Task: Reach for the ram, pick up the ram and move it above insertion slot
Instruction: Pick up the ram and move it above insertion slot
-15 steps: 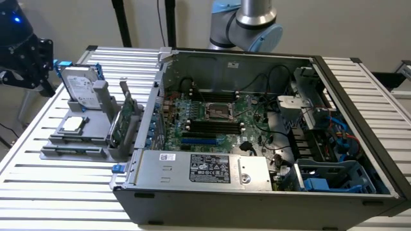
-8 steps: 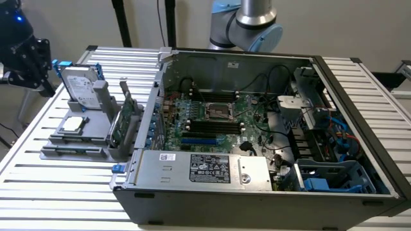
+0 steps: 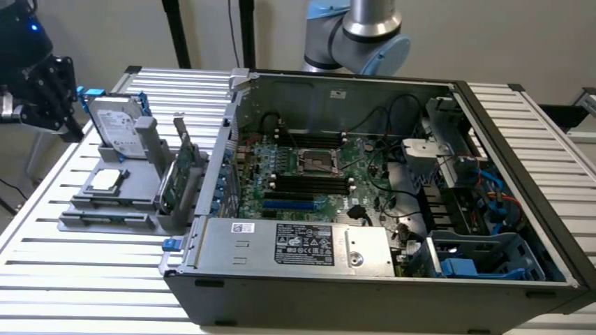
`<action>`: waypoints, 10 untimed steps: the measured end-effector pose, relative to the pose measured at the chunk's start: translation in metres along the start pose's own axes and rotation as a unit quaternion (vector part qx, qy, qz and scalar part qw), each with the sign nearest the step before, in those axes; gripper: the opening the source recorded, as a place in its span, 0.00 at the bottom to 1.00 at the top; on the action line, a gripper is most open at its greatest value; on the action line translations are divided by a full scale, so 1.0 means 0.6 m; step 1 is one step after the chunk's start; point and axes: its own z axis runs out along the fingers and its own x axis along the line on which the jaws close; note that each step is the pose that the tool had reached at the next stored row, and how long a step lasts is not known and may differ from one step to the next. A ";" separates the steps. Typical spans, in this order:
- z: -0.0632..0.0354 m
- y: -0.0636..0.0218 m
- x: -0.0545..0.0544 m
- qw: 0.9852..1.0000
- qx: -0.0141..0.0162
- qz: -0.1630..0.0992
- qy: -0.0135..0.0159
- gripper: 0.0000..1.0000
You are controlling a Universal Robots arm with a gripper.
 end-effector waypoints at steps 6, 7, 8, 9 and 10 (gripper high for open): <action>0.009 0.000 0.019 1.000 0.000 0.001 -0.004 0.42; 0.012 0.000 0.021 1.000 0.000 0.001 -0.004 0.42; 0.015 0.000 0.022 1.000 0.000 0.001 -0.004 0.42; 0.018 0.000 0.024 1.000 0.000 0.002 -0.004 0.48; 0.021 0.001 0.025 1.000 0.000 0.003 -0.004 0.48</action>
